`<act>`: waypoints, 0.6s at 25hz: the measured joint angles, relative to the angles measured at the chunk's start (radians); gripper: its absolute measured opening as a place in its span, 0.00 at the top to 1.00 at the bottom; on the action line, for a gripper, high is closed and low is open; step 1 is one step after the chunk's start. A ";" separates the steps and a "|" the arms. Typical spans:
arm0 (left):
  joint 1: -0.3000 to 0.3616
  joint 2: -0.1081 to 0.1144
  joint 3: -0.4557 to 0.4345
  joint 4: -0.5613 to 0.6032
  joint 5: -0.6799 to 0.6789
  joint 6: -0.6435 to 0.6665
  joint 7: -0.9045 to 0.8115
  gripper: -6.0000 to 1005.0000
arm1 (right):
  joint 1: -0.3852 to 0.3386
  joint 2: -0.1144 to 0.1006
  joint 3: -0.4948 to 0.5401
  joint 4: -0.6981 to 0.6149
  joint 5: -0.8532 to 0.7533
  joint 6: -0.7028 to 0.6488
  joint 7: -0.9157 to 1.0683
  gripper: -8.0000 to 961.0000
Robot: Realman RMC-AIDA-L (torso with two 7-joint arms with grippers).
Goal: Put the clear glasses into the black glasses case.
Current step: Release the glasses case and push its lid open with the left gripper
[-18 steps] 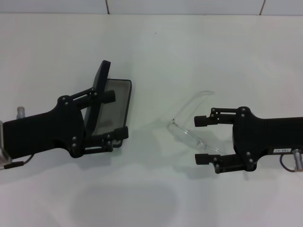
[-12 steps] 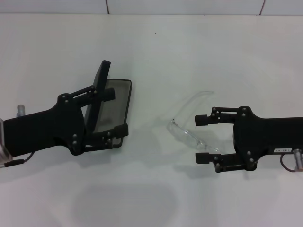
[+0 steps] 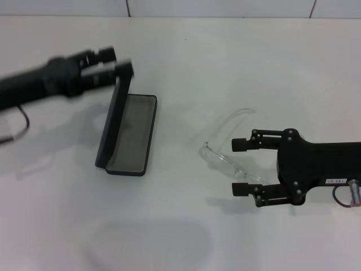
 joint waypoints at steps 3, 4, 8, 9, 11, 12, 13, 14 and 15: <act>-0.074 0.023 -0.011 0.086 0.105 -0.018 -0.267 0.13 | 0.001 0.000 -0.001 0.006 0.002 -0.003 0.000 0.22; -0.097 0.026 -0.007 0.128 0.150 -0.019 -0.343 0.13 | 0.002 0.000 -0.001 0.010 0.003 -0.004 0.000 0.22; -0.186 -0.002 0.006 0.373 0.484 -0.028 -0.680 0.14 | 0.002 0.000 -0.001 0.013 0.005 -0.005 0.000 0.22; -0.199 -0.007 0.012 0.405 0.543 -0.028 -0.730 0.14 | 0.002 0.000 -0.001 0.013 0.008 -0.005 0.000 0.22; -0.234 -0.013 0.068 0.487 0.695 -0.028 -0.848 0.14 | 0.001 0.000 -0.003 0.013 0.019 -0.003 0.000 0.22; -0.245 -0.014 0.109 0.516 0.759 -0.026 -0.902 0.14 | -0.001 0.000 -0.003 0.013 0.024 -0.002 0.000 0.22; -0.253 -0.012 0.149 0.535 0.799 -0.024 -0.936 0.14 | -0.002 0.000 -0.003 0.013 0.027 -0.001 0.000 0.22; -0.267 -0.008 0.216 0.556 0.860 -0.020 -0.991 0.14 | -0.003 0.000 -0.004 0.013 0.029 -0.001 0.000 0.22; -0.278 -0.005 0.268 0.565 0.908 -0.017 -1.026 0.14 | -0.004 0.000 -0.004 0.014 0.030 0.000 0.000 0.22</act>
